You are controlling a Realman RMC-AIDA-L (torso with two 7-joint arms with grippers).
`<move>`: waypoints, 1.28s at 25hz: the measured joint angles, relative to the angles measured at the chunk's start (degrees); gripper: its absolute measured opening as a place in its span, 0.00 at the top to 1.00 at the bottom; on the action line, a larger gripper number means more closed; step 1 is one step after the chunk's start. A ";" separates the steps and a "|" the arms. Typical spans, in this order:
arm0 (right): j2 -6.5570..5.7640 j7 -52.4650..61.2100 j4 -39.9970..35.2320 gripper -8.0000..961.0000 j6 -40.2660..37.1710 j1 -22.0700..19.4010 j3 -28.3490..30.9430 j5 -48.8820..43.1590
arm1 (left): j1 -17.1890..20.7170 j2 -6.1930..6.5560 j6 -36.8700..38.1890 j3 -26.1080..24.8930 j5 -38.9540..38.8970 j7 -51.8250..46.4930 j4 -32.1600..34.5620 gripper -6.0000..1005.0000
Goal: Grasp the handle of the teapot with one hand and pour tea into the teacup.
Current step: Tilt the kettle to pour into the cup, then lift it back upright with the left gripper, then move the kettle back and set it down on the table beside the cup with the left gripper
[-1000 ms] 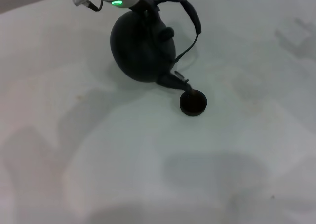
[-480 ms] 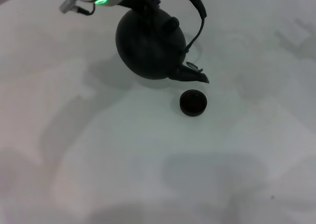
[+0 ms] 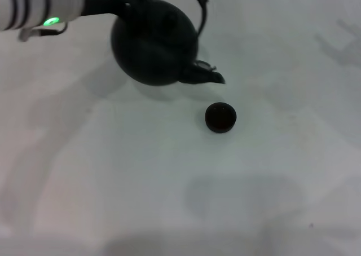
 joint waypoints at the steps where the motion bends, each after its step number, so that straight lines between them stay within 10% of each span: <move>1: -0.02 0.03 0.00 0.13 -0.10 0.04 -0.01 -0.17 | 1.05 0.00 -0.75 -0.92 -2.91 2.65 -0.69 0.88; 15: -0.47 2.31 -0.01 0.13 -0.53 -0.02 -0.09 -1.99 | 7.07 0.24 8.41 -16.24 -52.99 51.72 -29.80 0.88; 32: -1.19 2.76 -0.24 0.13 -3.91 -0.55 0.08 -4.93 | 10.01 -0.21 14.39 -19.75 -65.89 69.24 -48.81 0.88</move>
